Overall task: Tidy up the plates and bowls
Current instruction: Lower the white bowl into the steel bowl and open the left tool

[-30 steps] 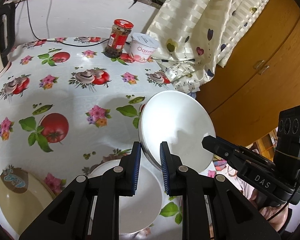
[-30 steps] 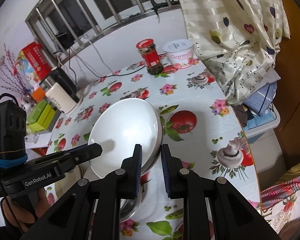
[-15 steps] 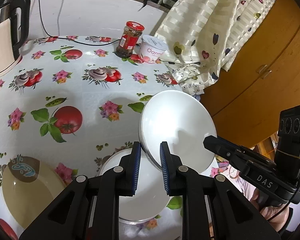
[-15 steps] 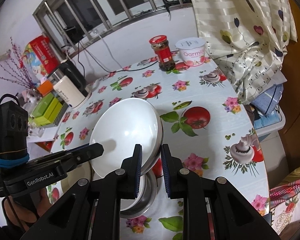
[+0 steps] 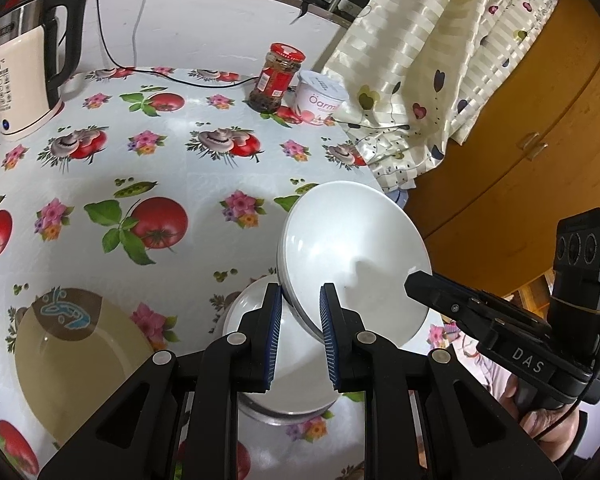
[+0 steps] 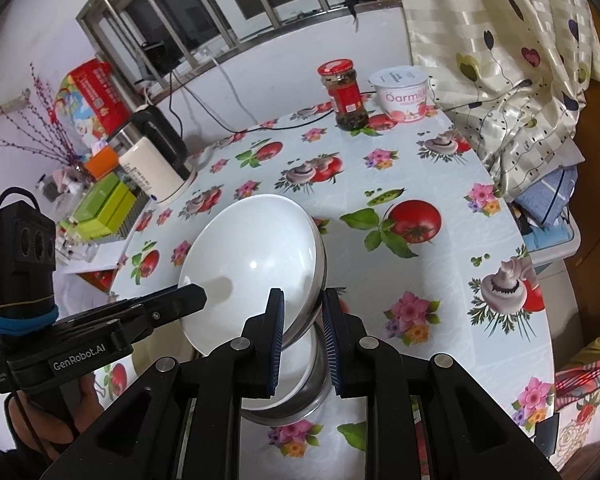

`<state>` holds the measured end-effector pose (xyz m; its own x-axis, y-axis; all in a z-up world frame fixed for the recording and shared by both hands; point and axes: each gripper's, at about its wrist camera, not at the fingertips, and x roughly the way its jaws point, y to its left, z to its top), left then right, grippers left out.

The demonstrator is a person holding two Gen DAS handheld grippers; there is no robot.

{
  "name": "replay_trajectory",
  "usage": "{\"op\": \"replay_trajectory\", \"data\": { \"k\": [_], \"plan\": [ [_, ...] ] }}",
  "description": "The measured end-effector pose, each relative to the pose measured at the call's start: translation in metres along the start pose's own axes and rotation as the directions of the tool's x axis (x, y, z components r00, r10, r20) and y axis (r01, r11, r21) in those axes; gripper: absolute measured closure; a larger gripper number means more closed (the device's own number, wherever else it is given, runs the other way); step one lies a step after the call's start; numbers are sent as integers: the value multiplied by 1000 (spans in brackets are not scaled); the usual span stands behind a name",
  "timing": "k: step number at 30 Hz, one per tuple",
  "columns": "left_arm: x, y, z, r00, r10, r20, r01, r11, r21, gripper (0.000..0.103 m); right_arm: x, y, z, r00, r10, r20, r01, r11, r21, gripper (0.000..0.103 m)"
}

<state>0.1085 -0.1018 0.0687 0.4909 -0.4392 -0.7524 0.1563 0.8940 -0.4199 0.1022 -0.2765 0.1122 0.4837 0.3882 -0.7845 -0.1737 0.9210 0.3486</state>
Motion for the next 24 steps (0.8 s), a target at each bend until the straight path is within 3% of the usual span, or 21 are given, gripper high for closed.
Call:
{"op": "replay_trajectory", "data": {
  "k": [24],
  "plan": [
    [-2, 18, -27, 998, 48, -43, -50, 998, -41, 83, 23, 9, -25, 995, 36, -97, -36, 999, 7, 84]
  ]
}}
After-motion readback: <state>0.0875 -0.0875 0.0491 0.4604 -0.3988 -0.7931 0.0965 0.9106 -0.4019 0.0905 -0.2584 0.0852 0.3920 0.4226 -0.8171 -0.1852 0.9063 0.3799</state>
